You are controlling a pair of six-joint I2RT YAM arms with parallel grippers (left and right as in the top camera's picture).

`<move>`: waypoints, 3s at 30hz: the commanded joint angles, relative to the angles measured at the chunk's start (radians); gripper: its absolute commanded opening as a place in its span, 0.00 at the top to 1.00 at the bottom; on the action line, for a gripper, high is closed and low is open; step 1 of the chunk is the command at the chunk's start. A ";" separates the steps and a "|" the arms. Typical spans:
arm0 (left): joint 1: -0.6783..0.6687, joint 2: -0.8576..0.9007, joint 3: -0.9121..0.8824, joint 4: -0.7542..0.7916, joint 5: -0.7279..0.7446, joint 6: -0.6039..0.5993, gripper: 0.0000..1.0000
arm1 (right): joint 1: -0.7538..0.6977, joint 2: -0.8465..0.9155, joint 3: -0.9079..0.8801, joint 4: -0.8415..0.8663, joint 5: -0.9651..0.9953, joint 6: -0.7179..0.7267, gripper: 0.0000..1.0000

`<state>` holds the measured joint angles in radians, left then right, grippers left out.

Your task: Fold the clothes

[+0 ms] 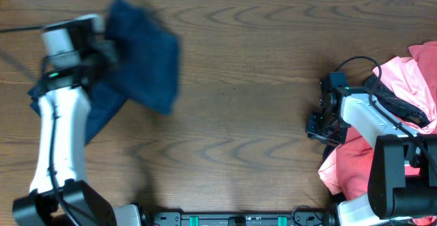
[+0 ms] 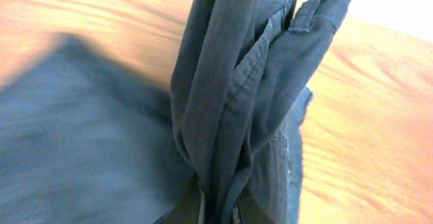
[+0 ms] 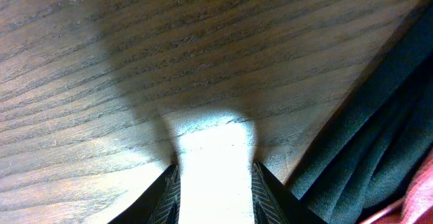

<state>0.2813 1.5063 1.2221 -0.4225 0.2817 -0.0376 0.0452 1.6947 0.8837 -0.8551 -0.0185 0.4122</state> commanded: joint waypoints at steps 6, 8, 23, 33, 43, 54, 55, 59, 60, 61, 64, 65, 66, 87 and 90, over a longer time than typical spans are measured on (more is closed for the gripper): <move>0.300 0.011 0.001 -0.012 -0.118 -0.203 0.94 | -0.006 0.002 -0.004 -0.002 -0.001 -0.010 0.66; 0.343 0.016 -0.003 -0.015 -0.117 -0.244 0.92 | -0.006 0.002 -0.004 -0.002 -0.001 -0.010 0.67; 0.389 0.017 -0.014 -0.045 -0.085 -0.316 0.01 | -0.006 0.002 -0.004 -0.009 -0.001 -0.009 0.66; 0.115 0.036 -0.016 -0.062 -0.031 -0.182 0.02 | -0.005 0.002 -0.004 0.127 -0.285 -0.108 0.49; -0.274 0.157 -0.016 -0.309 -0.048 -0.154 0.02 | -0.025 0.002 0.063 0.168 -0.331 -0.239 0.09; -0.364 0.196 -0.016 -0.809 -0.051 -0.154 0.02 | -0.088 -0.014 0.283 -0.223 -0.319 -0.306 0.01; -0.366 0.194 -0.016 -0.842 -0.051 -0.154 0.02 | -0.089 -0.024 0.282 -0.233 -0.319 -0.305 0.01; -0.389 0.135 -0.058 -0.866 -0.061 -0.154 0.02 | -0.089 -0.082 0.269 -0.244 -0.319 -0.304 0.01; -0.399 0.111 -0.073 -0.855 -0.071 -0.154 0.02 | -0.089 -0.106 0.262 -0.240 -0.318 -0.298 0.01; -0.412 0.079 -0.093 -0.839 -0.081 -0.154 0.02 | -0.091 -0.134 0.252 -0.236 -0.313 -0.289 0.01; -0.454 -0.039 -0.165 -0.776 -0.092 -0.159 0.02 | -0.091 -0.230 0.214 -0.214 -0.260 -0.246 0.01; -0.472 -0.090 -0.197 -0.744 -0.092 -0.159 0.02 | -0.091 -0.274 0.195 -0.199 -0.249 -0.243 0.01; -0.487 -0.138 -0.225 -0.716 -0.093 -0.160 0.02 | -0.091 -0.315 0.174 -0.181 -0.243 -0.242 0.01; -0.673 -0.919 -0.528 -0.384 -0.294 -0.275 0.02 | -0.088 -1.119 -0.180 0.035 -0.162 -0.241 0.01; -0.673 -0.918 -0.528 -0.384 -0.294 -0.275 0.02 | -0.088 -1.119 -0.180 0.021 -0.162 -0.241 0.01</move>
<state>-0.3882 0.5903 0.6975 -0.8062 0.0097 -0.3042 -0.0402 0.5797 0.7151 -0.8268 -0.1879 0.1600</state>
